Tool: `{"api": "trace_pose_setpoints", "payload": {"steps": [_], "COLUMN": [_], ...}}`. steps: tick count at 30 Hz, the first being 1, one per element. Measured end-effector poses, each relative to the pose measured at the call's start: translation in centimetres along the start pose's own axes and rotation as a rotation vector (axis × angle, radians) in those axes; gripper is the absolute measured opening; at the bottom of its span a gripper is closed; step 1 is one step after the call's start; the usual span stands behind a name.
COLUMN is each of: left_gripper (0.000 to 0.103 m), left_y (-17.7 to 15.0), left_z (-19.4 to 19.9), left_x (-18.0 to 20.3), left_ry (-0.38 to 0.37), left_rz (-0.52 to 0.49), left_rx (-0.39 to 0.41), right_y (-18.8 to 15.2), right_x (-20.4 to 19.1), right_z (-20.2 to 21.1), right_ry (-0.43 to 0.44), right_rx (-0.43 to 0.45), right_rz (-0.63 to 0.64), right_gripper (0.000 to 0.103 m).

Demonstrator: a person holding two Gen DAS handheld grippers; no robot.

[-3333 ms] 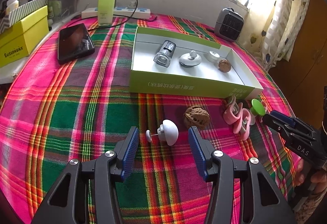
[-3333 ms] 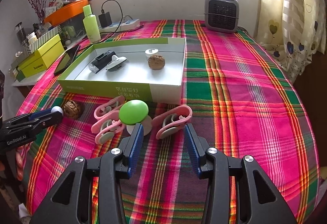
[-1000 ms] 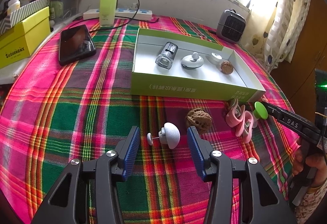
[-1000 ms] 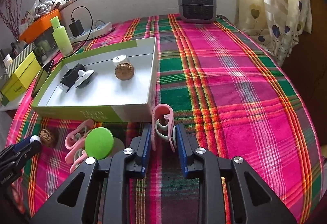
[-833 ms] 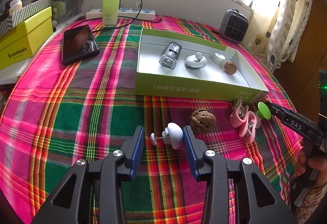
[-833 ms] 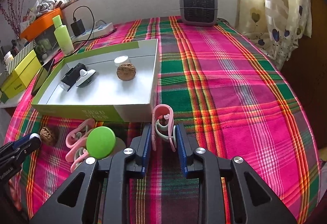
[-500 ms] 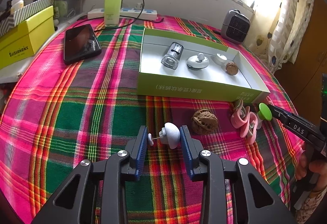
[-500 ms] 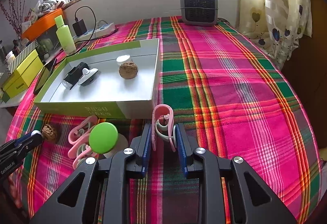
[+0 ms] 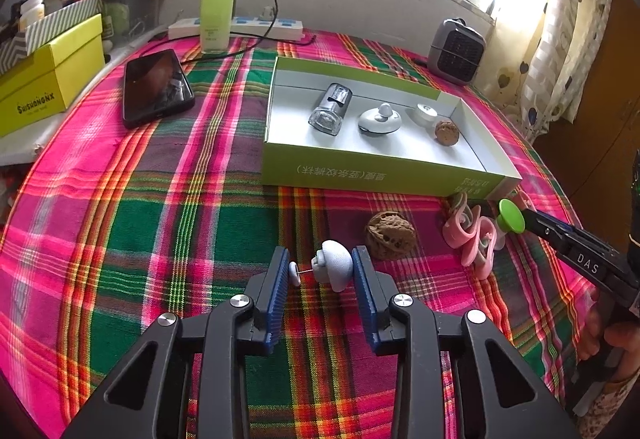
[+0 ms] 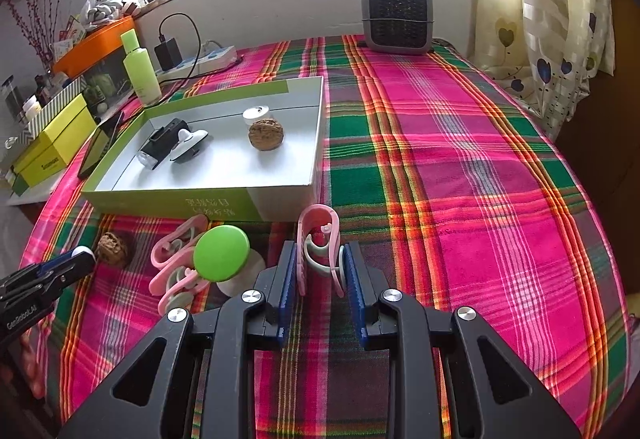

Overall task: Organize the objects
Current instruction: 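Close the left gripper on the white mushroom-shaped knob while the right holds the clip, then carry the pink clip and white knob over into the green box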

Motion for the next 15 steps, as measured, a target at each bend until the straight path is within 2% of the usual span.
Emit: {"api": "trace_pose_setpoints", "payload": {"steps": [15], "left_gripper": [0.030], "left_y": [0.5], "left_z": [1.8], "left_x": [1.1], "left_ry": [-0.011], "left_rz": [-0.021], "left_rx": [0.033], "right_y": [0.3], "right_x": [-0.7], "right_z": [2.0], "right_ry": [0.026], "right_rx": [0.039], "right_rz": [0.016], "right_gripper": [0.025]}}
Point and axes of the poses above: each gripper's, at about its wrist camera, not at the fingertips, and z roughly against the way its jaws point, x to its right, y to its top, the point moved 2 cm from there along -z, roughly the way its jaws point, and after that the axes turned 12 degrees about z, right-handed, at the moved point
